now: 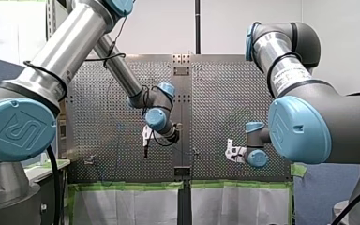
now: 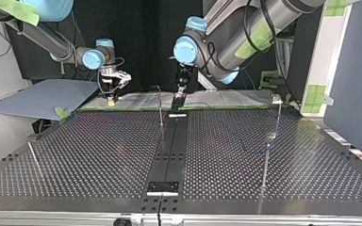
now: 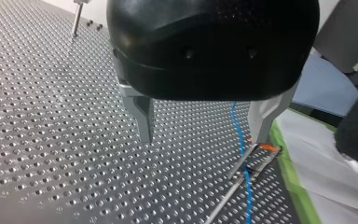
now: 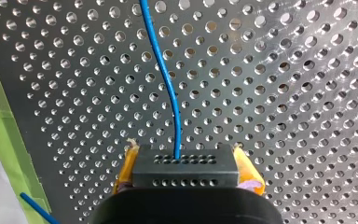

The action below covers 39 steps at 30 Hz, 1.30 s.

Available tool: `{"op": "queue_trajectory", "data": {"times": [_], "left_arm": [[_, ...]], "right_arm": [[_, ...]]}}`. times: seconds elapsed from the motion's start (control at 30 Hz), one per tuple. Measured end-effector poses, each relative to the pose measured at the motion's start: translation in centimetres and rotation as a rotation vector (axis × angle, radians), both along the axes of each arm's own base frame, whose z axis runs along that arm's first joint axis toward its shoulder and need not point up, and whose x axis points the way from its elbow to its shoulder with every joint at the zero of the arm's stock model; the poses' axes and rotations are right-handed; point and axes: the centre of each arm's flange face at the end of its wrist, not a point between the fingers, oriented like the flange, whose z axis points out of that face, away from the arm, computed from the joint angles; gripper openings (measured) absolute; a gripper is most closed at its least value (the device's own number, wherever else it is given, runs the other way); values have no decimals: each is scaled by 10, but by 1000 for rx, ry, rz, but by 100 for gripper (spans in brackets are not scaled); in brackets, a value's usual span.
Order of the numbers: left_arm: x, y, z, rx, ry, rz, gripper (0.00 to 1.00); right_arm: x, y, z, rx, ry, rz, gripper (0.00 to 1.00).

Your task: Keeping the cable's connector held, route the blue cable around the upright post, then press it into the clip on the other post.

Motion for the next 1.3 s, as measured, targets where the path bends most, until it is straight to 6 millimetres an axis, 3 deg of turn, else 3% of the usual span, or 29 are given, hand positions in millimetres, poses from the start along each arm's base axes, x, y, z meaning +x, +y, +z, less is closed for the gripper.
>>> {"op": "queue_trajectory", "data": {"times": [0.87,1.3], "left_arm": [[-75,62,53,-104,-77,114,100],[-112,88,69,-146,-138,117,100]], "right_arm": [[0,0,0,-3,-2,3,0],[-1,-1,0,1,-7,1,0]]}}
